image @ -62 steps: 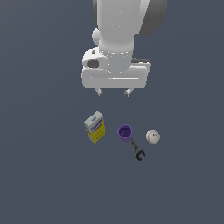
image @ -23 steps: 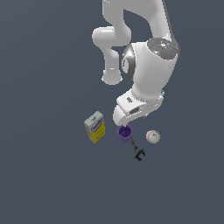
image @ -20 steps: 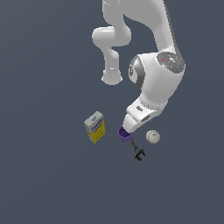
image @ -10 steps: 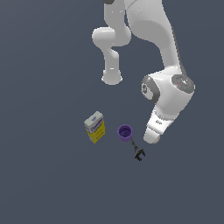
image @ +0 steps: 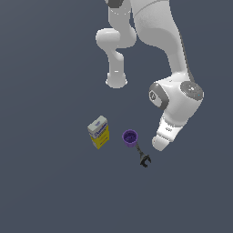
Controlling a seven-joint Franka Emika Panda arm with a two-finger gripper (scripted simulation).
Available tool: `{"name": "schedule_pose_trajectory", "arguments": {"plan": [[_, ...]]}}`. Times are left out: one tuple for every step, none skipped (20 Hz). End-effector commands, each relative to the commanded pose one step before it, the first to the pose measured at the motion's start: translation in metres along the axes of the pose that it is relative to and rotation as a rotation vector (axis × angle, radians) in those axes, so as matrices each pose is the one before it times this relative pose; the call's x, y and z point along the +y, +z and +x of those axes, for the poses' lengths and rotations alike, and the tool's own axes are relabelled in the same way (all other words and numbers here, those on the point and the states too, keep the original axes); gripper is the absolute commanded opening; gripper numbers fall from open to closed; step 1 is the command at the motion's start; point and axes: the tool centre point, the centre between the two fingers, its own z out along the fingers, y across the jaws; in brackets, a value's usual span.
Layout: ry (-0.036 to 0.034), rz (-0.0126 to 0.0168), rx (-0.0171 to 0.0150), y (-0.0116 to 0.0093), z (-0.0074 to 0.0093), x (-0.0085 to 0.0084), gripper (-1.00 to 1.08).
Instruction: Pick up a designated object from a clutter of objects.
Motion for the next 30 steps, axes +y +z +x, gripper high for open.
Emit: {"name": "schedule_pose_trajectory", "arguments": {"plan": [[-0.00046, 0.00028, -0.00027, 0.00471, -0.00018, -0.00017, 1.0], [-0.00067, 0.00001, 0.00017, 0.00342, 0.00007, -0.00024, 1.0], [0.0, 0.0, 0.0, 0.00426, -0.00019, 0.00011, 1.0], [-0.00116, 0.00004, 0.0003, 0.00486, 0.00014, -0.00046, 1.0], [-0.00067, 0.00003, 0.00017, 0.00562, -0.00005, -0.0002, 1.0], [-0.00067, 0.00003, 0.00017, 0.00594, -0.00006, -0.00018, 1.0], [-0.00067, 0.00002, 0.00018, 0.00524, 0.00001, -0.00018, 1.0], [-0.00067, 0.00001, 0.00018, 0.00446, 0.0001, -0.00016, 1.0], [0.0, 0.0, 0.0, 0.00378, -0.00002, 0.00019, 1.0], [-0.00066, -0.00006, 0.00021, 0.00286, 0.0003, -0.00012, 1.0], [0.0, 0.0, 0.0, 0.0022, 0.00017, 0.00023, 1.0], [0.0, 0.0, 0.0, 0.00147, 0.00021, 0.00021, 1.0], [0.0, 0.0, 0.0, 0.00081, 0.00019, 0.00016, 1.0], [0.0, 0.0, 0.0, 0.00025, 0.00008, 0.00006, 1.0], [0.0, 0.0, 0.0, 0.0, 0.0, 0.0, -1.0], [0.0, 0.0, 0.0, 0.0, 0.0, 0.0, -1.0], [0.0, 0.0, 0.0, 0.0, 0.0, 0.0, -1.0], [0.0, 0.0, 0.0, 0.0, 0.0, 0.0, -1.0], [0.0, 0.0, 0.0, 0.0, 0.0, 0.0, -1.0], [0.0, 0.0, 0.0, 0.0, 0.0, 0.0, -1.0], [0.0, 0.0, 0.0, 0.0, 0.0, 0.0, -1.0], [0.0, 0.0, 0.0, 0.0, 0.0, 0.0, -1.0], [0.0, 0.0, 0.0, 0.0, 0.0, 0.0, -1.0], [0.0, 0.0, 0.0, 0.0, 0.0, 0.0, -1.0], [0.00095, -0.00118, 0.00028, -0.00109, -0.00033, 0.00071, -1.0], [0.0, 0.0, 0.0, -0.00024, -0.00006, -0.00002, -1.0], [0.0, 0.0, 0.0, -0.00073, -0.00018, -0.00005, -1.0], [0.0, 0.0, 0.0, -0.00122, -0.00031, -0.00009, -1.0], [0.0, 0.0, 0.0, -0.00171, -0.00043, -0.00012, -1.0], [0.0, 0.0, 0.0, -0.0022, -0.00055, -0.00016, -1.0]]}}
